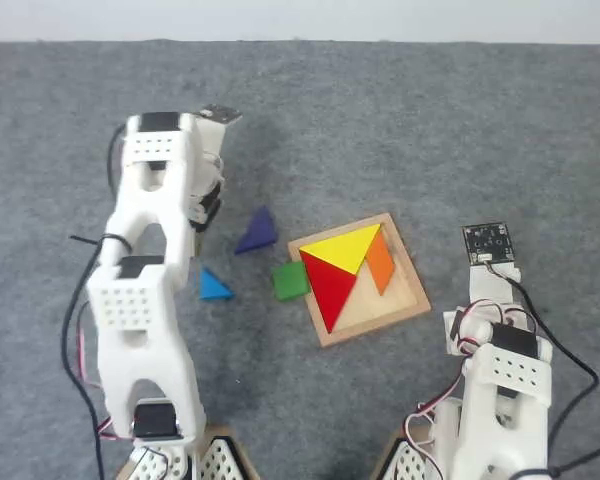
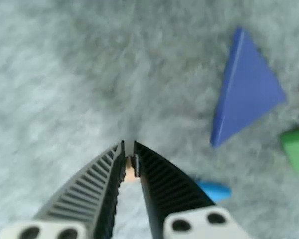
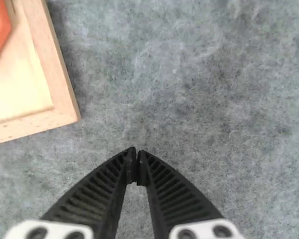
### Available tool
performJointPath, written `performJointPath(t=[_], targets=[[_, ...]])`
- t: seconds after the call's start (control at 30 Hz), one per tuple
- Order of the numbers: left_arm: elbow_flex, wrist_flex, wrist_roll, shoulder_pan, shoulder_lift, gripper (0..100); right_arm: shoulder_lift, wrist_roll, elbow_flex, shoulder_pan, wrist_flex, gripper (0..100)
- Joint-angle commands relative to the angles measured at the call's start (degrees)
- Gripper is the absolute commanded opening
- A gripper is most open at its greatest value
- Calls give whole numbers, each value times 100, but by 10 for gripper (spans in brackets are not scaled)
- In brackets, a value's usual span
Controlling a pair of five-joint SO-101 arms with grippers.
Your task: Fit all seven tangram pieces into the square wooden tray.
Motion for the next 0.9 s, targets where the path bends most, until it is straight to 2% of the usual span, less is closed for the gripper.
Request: performJointPath(t=[0.0,0.17,0.33,0.43,0.57,0.87], targets=[[356,123,-343,-440,-1310,105,-136,53,-26,66,-101,9],[1297,-141,-782,-554,-2084,130,-154,53,-26,66,-101,9],[3134,-1793,-967,-484,-2602,134,-119,53,-26,75,-215,9],[3811,-2514,-985,-299,-2620,135,-119,53,-26,75,-215,9],[4022,-2963,-985,-123,-2611,135,-119,62,-26,75,-215,9],[3538,-2901,-1125,-308,-1662,135,-119,62,-26,75,-215,9]])
